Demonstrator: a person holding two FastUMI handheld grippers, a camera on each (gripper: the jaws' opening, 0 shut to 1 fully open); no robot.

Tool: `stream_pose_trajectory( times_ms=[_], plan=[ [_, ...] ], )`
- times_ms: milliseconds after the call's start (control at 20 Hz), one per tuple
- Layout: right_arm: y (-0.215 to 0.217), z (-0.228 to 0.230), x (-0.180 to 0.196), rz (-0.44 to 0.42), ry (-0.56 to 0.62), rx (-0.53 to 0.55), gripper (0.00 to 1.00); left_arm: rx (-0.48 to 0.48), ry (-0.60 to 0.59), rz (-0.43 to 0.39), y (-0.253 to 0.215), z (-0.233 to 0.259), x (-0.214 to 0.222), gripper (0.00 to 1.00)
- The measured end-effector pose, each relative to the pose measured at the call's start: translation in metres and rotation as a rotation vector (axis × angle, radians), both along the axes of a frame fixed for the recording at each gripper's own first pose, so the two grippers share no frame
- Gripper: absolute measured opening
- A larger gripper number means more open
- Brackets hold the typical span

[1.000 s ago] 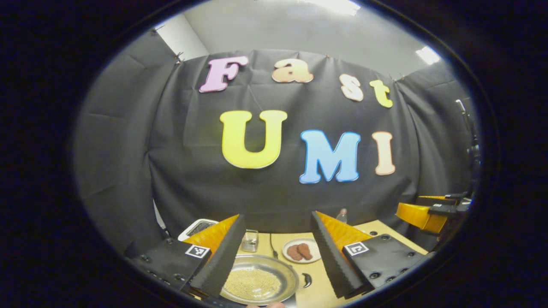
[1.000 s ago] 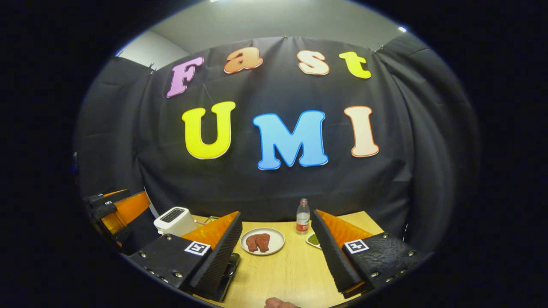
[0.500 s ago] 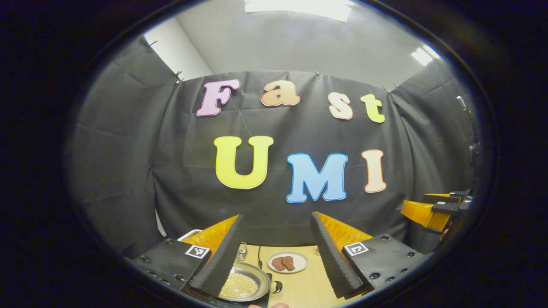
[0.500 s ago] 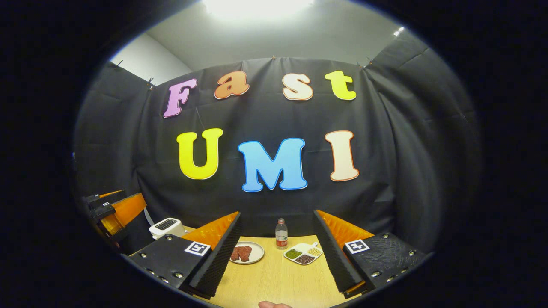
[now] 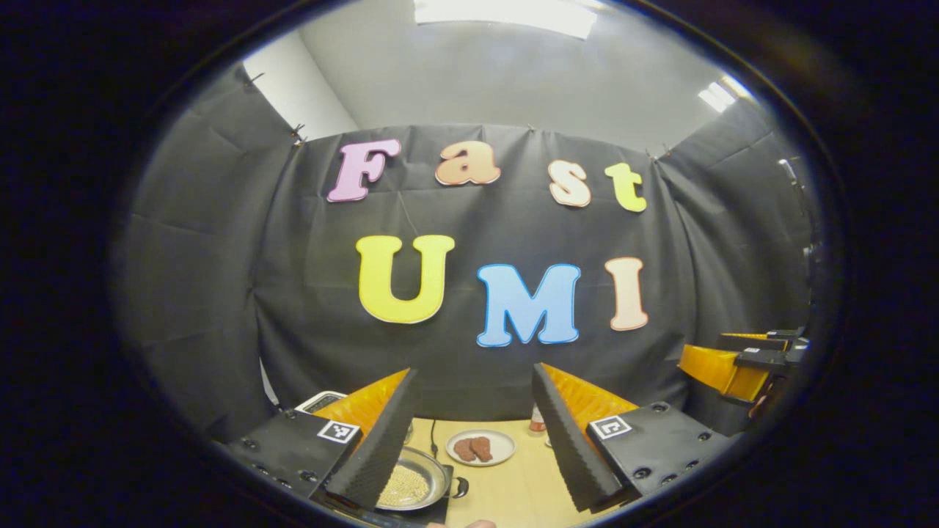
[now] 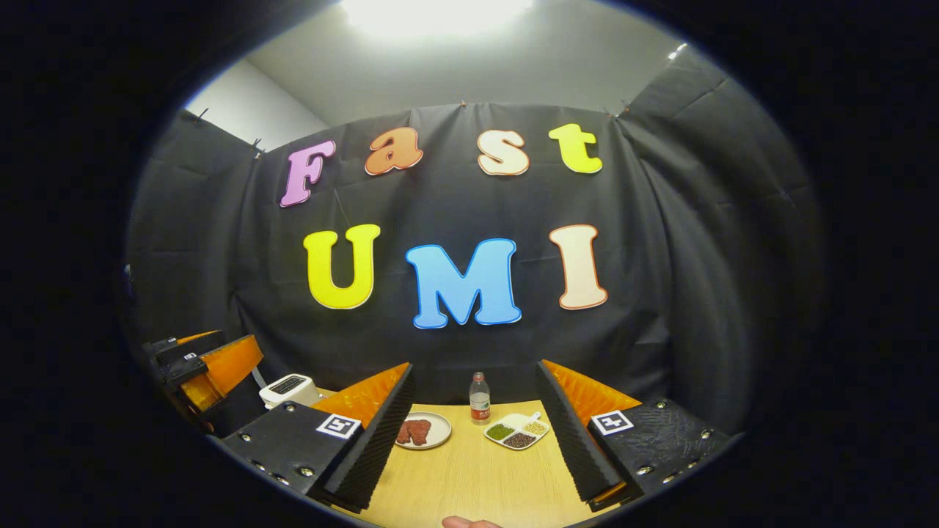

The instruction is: First push the handle of the pot to place it horizontally, then grasp the pot with both hands and set it on the induction cooktop.

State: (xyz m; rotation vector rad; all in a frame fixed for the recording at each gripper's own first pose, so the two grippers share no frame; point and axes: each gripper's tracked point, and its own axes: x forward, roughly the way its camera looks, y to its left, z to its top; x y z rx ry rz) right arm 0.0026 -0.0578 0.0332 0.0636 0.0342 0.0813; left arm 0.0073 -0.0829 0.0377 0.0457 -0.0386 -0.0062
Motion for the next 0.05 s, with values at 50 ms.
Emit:
stream_pose_trajectory(
  times_ms=[50],
  plan=[
    [0.002,0.0001,-0.0028,-0.01,0.004,0.001,0.98,0.002,-0.011,-0.01,0.003,0.0033,0.0001,1.0]
  ],
)
